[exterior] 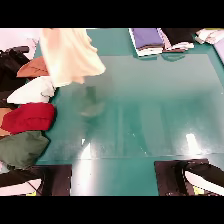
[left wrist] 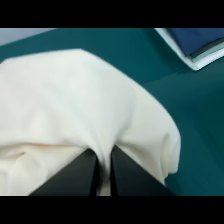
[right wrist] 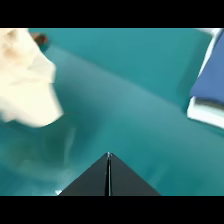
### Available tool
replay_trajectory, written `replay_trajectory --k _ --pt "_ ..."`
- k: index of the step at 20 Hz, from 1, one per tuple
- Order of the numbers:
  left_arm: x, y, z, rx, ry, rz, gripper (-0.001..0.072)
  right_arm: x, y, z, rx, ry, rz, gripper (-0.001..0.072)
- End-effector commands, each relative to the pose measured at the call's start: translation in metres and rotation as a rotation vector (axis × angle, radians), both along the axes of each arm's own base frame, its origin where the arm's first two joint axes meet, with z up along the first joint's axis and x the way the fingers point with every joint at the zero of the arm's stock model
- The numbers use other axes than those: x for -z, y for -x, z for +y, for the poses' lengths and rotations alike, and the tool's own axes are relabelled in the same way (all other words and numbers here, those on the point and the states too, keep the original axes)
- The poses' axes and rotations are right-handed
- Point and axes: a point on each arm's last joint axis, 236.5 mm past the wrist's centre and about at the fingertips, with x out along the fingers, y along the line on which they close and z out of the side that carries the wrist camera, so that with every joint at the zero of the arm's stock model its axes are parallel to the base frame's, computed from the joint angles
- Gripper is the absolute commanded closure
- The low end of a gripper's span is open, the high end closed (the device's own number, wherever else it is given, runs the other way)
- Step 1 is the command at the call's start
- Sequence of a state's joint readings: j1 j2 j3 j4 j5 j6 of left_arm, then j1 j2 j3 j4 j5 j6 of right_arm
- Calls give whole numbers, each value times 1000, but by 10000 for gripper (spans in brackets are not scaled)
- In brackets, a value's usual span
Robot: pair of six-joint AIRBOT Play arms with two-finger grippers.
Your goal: Fold the shirts.
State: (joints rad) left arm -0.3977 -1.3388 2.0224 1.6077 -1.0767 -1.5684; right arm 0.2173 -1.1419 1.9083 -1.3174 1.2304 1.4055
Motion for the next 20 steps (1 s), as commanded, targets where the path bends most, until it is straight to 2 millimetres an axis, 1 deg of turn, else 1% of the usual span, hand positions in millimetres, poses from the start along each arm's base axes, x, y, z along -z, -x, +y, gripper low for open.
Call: replay_trajectory --k 1,3,5,6,7,8,9,10,11,12,13,14,15,16,18,19,20 --pt "-25 60 -22 97 -12 -8 678 -43 10 -28 69 -9 -107 695" --pt "8 76 -62 194 -40 69 678 -46 14 -39 96 -8 -110 695" --pt "54 89 -102 287 -78 156 676 -40 14 -45 110 -6 -84 695" --pt "81 96 -121 335 -104 201 673 -36 14 -46 112 -2 -69 695" --pt "103 101 -137 387 -125 231 459 -32 14 -46 109 3 -50 695" --pt "121 102 -151 411 -114 257 160 -27 13 -45 106 8 -33 695" --pt "133 97 -154 409 -122 269 138 -23 12 -44 101 10 -17 695" --pt "141 87 -144 376 -152 276 138 -19 12 -43 99 14 -4 695" --pt "144 77 -125 321 -158 300 138 -17 13 -43 98 16 4 695" --pt "149 69 -101 259 -154 345 138 -17 13 -43 97 17 7 695" --pt "158 63 -70 182 -150 416 138 -17 13 -43 97 17 6 695" --pt "172 61 -46 132 -147 489 138 -17 13 -43 97 17 7 695" --pt "187 61 -29 100 -139 551 138 -16 14 -43 96 18 11 695" --pt "205 60 -16 75 -120 602 138 -14 15 -42 90 21 20 695" --pt "242 49 -3 29 -80 642 138 -10 19 -35 70 28 36 695" --pt "260 43 -3 14 -43 648 138 -10 20 -31 57 29 37 695" --pt "281 41 -9 13 10 676 138 -10 21 -28 50 30 35 695"
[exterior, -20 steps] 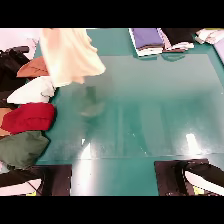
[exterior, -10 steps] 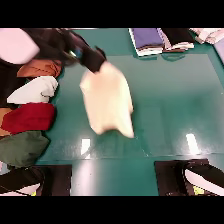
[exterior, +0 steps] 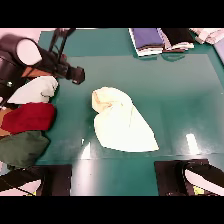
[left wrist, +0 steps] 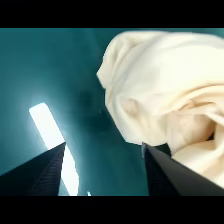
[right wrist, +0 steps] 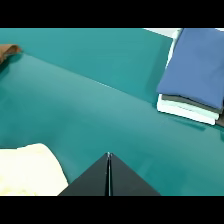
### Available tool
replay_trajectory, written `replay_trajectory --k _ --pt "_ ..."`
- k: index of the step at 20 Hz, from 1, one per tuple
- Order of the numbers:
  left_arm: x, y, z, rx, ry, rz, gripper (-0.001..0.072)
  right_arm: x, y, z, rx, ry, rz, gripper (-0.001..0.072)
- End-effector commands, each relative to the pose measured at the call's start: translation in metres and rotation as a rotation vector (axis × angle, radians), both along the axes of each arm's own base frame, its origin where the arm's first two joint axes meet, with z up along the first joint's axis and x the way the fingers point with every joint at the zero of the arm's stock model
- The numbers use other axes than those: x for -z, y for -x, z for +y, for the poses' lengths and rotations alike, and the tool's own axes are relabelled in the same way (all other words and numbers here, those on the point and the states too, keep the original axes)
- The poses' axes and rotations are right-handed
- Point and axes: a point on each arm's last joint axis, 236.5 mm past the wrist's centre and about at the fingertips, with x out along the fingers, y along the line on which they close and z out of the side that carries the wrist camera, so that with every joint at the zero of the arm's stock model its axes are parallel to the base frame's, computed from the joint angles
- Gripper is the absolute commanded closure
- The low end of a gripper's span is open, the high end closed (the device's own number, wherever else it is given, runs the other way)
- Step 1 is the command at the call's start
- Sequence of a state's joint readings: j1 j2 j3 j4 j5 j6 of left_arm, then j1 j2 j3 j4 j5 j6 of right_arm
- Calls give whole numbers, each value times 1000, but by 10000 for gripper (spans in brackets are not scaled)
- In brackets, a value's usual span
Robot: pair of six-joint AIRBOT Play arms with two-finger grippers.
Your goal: Fold the shirts.
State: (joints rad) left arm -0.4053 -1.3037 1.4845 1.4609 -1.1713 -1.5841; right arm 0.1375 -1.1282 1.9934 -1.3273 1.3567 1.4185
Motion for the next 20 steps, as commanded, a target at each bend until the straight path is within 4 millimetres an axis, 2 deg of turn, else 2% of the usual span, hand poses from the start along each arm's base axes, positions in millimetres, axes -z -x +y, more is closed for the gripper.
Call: replay_trajectory --k 1,3,5,7,9,10,11,12,14,17,18,19,20 --pt "69 -5 3 -88 107 109 138 3 5 11 -31 7 12 695" --pt "116 7 -14 -67 141 208 138 3 5 12 -35 6 13 695" --pt "155 14 -34 -43 176 293 138 3 5 12 -35 6 13 695" --pt "180 11 -53 -22 210 317 139 4 6 12 -33 3 22 695" --pt "196 3 -57 -39 208 305 143 10 8 10 -32 15 45 695" --pt "196 -3 -53 -53 201 289 309 18 8 7 -25 29 73 695" --pt "192 -10 -46 -59 195 271 518 31 9 2 -10 30 117 695" --pt "187 -16 -37 -62 182 265 675 49 9 -3 13 23 174 695" --pt "169 -28 -14 -72 160 267 678 109 14 -22 62 26 346 695" --pt "128 -49 22 -101 141 178 677 229 47 -52 146 29 664 688" --pt "117 -53 30 -105 137 147 678 274 66 -58 166 23 783 566" --pt "107 -55 35 -98 131 117 678 312 83 -54 165 -4 882 291" --pt "102 -55 37 -94 123 99 677 348 99 -43 153 -58 968 208"
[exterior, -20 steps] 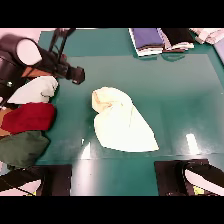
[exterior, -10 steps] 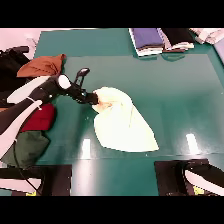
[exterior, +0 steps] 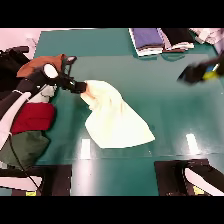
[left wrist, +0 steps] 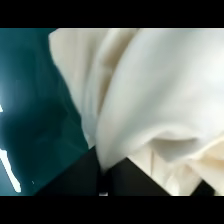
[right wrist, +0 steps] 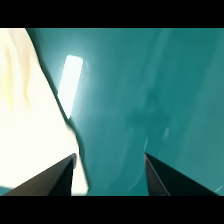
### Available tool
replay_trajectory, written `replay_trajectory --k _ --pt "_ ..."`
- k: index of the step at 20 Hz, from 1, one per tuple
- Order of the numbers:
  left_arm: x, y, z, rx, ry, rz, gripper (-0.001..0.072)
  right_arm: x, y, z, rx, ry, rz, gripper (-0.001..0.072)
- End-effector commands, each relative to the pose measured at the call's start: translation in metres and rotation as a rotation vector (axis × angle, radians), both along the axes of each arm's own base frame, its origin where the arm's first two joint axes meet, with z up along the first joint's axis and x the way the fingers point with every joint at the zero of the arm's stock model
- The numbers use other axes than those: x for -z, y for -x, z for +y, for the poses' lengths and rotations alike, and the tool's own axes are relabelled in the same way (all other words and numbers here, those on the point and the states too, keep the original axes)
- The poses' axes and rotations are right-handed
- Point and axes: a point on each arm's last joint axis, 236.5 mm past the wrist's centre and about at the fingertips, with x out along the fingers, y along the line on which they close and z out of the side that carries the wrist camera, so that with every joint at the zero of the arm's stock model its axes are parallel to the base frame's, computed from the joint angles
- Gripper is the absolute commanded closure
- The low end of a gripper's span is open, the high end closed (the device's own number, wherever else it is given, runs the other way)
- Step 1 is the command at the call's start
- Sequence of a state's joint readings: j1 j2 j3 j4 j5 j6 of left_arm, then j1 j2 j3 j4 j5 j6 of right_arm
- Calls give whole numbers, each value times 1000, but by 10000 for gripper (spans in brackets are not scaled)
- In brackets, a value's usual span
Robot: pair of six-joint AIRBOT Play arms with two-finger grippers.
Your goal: Fold the shirts.
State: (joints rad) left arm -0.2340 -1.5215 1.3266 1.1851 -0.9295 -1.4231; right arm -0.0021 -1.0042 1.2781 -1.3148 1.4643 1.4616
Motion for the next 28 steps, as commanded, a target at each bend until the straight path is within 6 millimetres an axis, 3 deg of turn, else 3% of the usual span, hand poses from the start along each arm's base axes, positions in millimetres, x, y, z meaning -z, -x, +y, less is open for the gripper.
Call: replay_trajectory --k 1,3,5,7,10,11,12,13,14,15,17,19,21,23,25,26,28 --pt "-25 -7 20 6 -38 -69 678 126 63 17 66 -137 313 208" --pt "-25 -5 20 9 -39 -61 677 174 81 42 64 -213 390 210" --pt "-25 -5 20 9 -39 -60 678 205 94 64 42 -234 456 211" --pt "-25 -5 20 9 -39 -60 677 224 95 80 1 -210 483 214" --pt "-24 -3 20 12 -40 -54 677 234 82 101 -73 -174 473 284" --pt "-24 -3 20 14 -41 -50 677 234 77 108 -107 -168 462 369" --pt "-25 -2 21 16 -44 -50 677 231 71 115 -145 -163 442 638" --pt "-30 -2 21 28 -51 -70 677 225 62 118 -166 -156 412 695" --pt "-44 -4 26 29 -68 -109 677 212 50 114 -193 -124 366 695" --pt "-66 -7 33 31 -96 -166 677 192 35 105 -219 -77 305 695" --pt "-144 -10 51 23 -164 -353 677 121 0 72 -222 27 129 695" --pt "-249 5 69 -10 -198 -586 677 18 -27 35 -160 88 -103 696" --pt "-351 43 79 -47 -164 -805 677 -90 -26 2 -72 108 -331 696" --pt "-427 92 86 -72 -114 -977 678 -180 -5 -22 4 122 -533 696" --pt "-466 136 91 -78 -76 -1068 678 -246 22 -37 60 141 -700 696" --pt "-473 152 92 -74 -63 -1085 678 -271 35 -41 80 149 -767 696" --pt "-468 171 91 -52 -57 -1052 678 -301 52 -49 116 166 -849 697"
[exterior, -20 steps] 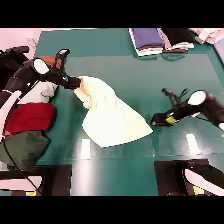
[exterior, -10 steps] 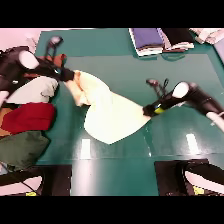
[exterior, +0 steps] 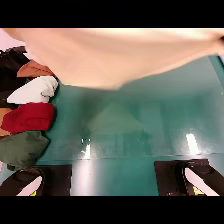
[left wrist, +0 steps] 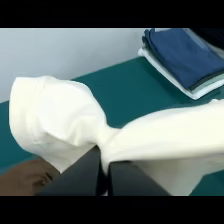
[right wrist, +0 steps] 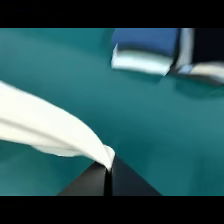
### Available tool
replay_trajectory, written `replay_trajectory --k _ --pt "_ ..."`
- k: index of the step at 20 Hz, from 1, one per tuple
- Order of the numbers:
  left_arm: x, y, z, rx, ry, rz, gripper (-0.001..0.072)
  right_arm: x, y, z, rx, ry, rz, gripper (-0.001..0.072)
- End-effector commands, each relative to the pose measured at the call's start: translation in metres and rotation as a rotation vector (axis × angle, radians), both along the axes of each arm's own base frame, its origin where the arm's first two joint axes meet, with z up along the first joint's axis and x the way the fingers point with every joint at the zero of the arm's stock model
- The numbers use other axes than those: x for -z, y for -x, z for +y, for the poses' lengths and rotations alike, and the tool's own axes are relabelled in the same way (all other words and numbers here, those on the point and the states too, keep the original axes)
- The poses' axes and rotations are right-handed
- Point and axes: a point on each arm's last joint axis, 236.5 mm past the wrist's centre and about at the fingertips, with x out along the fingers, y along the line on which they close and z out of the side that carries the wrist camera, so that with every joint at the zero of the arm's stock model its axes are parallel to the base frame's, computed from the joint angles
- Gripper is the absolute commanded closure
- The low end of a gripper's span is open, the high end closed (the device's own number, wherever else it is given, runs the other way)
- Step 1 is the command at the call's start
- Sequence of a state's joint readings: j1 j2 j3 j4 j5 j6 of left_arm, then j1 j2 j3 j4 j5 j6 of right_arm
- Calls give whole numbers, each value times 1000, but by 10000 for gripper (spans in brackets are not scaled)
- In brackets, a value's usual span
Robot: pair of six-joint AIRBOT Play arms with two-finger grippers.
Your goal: Fold the shirts.
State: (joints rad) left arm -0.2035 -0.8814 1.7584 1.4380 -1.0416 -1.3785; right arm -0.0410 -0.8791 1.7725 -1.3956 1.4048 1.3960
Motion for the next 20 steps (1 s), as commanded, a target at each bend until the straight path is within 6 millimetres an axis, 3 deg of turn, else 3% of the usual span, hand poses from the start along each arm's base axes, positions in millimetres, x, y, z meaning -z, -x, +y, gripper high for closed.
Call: replay_trajectory --k 1,4,6,7,9,11,13,15,17,18,19,20 --pt "-15 48 2 31 5 -8 678 -71 44 -22 88 28 -183 697" --pt "12 48 -7 68 -7 97 678 -77 37 -30 110 34 -158 697" --pt "42 39 -16 98 -12 193 678 -63 14 -27 89 7 -97 697" --pt "65 33 -21 113 -16 261 678 -46 -3 -26 81 -6 -45 697" --pt "130 19 -31 136 -30 441 678 12 -36 -19 47 -27 123 697" --pt "214 7 -34 133 -58 644 678 86 -64 -10 20 -30 322 697" --pt "310 10 -33 143 -114 872 678 157 -79 -1 -2 -30 505 697" --pt "388 25 -35 171 -143 1043 678 217 -83 8 -22 -30 655 697" --pt "437 48 -43 221 -125 1158 677 254 -80 20 -46 -24 738 697" --pt "450 61 -48 251 -105 1201 676 263 -79 25 -56 -20 750 697" --pt "456 72 -54 272 -78 1242 631 268 -78 29 -64 -18 757 697" --pt "457 79 -58 286 -56 1268 324 272 -75 31 -70 -16 767 697"
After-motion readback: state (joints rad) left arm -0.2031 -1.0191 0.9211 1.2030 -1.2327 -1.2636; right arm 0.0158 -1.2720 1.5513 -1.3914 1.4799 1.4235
